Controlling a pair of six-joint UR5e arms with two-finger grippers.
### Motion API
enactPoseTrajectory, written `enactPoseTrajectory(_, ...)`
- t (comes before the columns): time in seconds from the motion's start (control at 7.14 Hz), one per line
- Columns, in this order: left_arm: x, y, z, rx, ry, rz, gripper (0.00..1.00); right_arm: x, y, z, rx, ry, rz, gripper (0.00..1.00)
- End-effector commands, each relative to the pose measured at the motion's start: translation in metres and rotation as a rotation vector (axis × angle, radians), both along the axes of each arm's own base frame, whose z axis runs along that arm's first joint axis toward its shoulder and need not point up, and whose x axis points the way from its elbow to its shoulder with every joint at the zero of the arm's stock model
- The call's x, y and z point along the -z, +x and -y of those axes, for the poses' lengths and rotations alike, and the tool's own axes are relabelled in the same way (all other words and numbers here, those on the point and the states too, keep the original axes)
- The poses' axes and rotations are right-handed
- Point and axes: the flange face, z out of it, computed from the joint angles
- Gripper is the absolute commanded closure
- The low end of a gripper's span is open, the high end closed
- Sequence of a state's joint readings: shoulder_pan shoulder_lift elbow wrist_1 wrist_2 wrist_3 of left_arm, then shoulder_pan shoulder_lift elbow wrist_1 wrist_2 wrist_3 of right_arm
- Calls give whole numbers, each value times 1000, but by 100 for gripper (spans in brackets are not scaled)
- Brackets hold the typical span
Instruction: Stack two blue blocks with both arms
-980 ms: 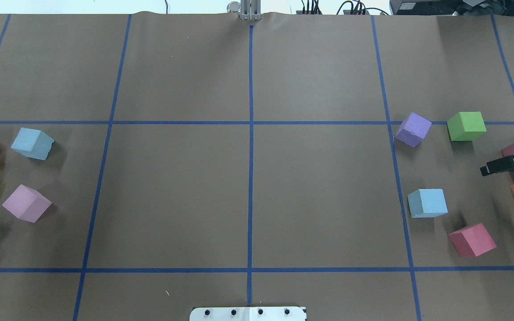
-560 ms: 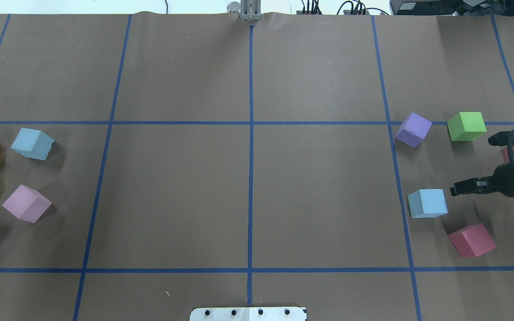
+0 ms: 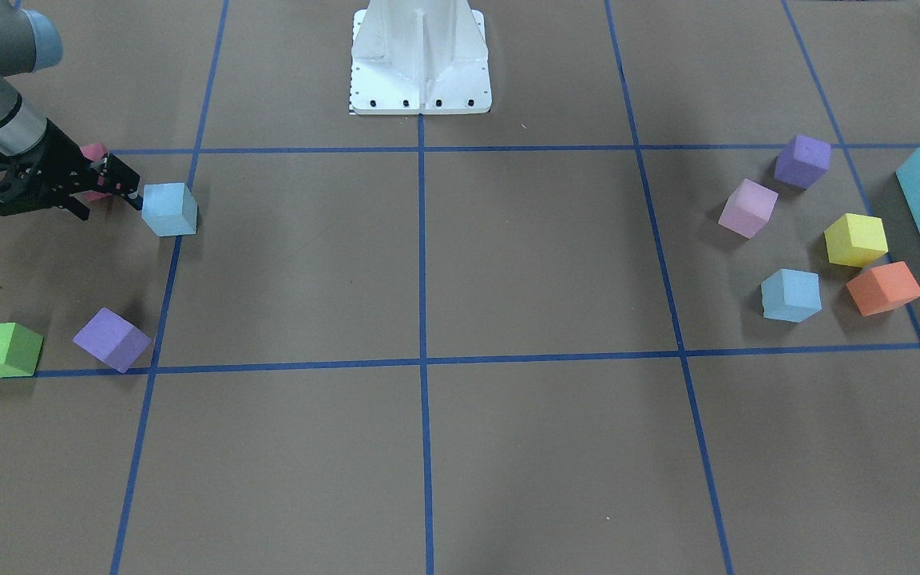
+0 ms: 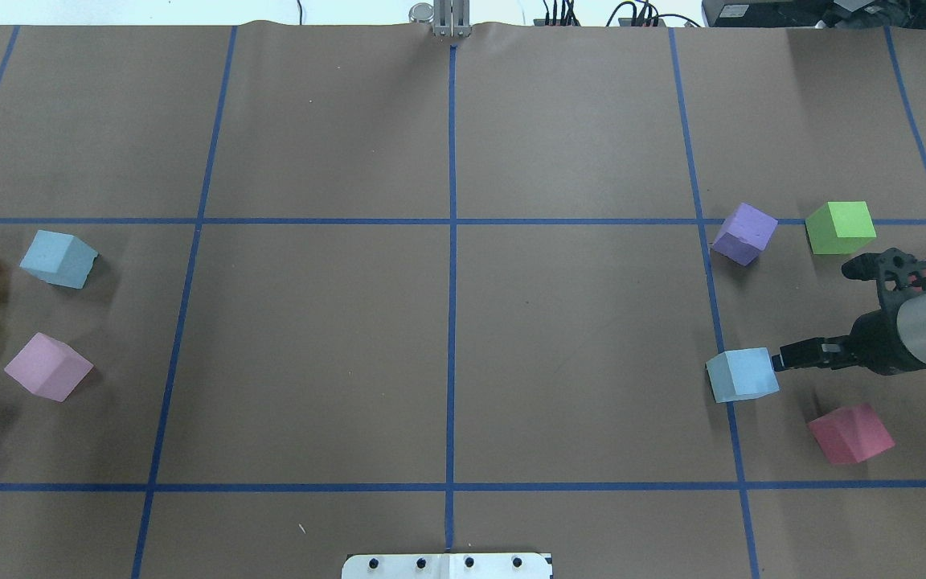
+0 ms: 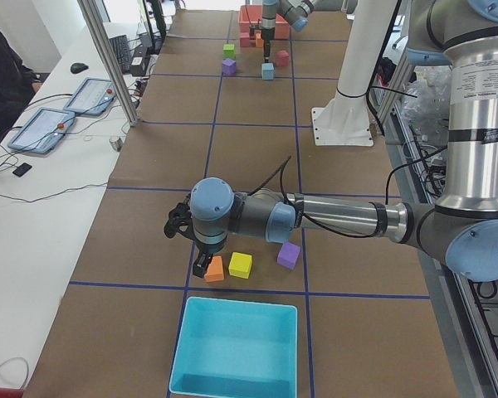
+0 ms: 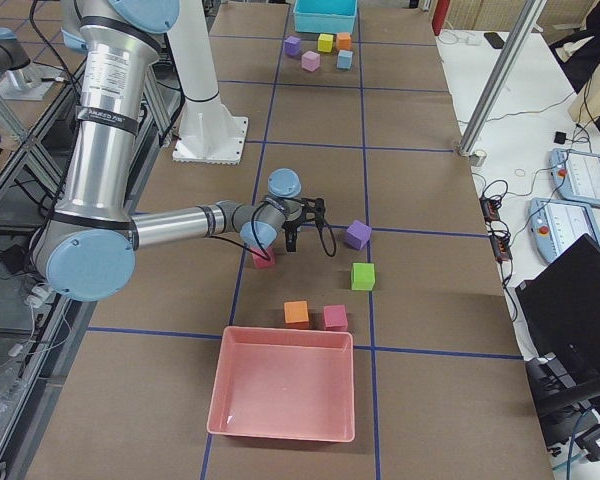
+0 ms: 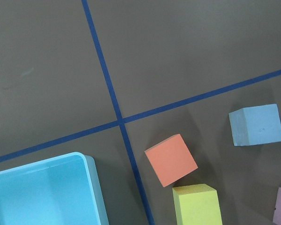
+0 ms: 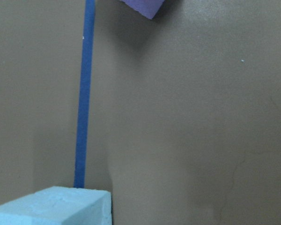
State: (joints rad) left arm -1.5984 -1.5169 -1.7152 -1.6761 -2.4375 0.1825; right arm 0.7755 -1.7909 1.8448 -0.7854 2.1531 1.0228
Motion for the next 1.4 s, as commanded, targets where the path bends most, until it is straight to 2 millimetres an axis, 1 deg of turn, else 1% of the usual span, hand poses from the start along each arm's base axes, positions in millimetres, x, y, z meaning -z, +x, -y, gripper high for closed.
enactPoseTrajectory(0.0, -1, 0, 0, 0, -2, 0, 2, 3, 25, 11, 0, 1, 28, 0)
enactPoseTrajectory(0.14, -1, 0, 0, 0, -2, 0, 2, 10, 20, 15, 0, -10, 20, 0)
enactPoseTrajectory(0.28, -1, 0, 0, 0, -2, 0, 2, 47, 1, 48, -23, -15, 21, 0)
enactPoseTrajectory(0.42, -1, 1, 0, -2, -2, 0, 2, 83, -16, 69, -33, -27, 1, 0)
enactPoseTrajectory(0.56, -1, 1, 0, -2, -2, 0, 2, 100, -30, 77, -46, -38, -15, 0)
enactPoseTrajectory(0.7, -1, 1, 0, -2, -2, 0, 2, 105, -52, 69, -60, -50, -29, 0)
enactPoseTrajectory(0.84, -2, 1, 0, -2, -4, 0, 2, 99, -66, 57, -65, -31, -63, 0)
enactPoseTrajectory(0.98, -1, 1, 0, -2, -2, 0, 2, 84, -66, 45, -66, -30, -95, 0)
enactPoseTrajectory(1.26, -1, 1, 0, -2, -2, 0, 2, 73, -59, 27, -56, -32, -119, 0)
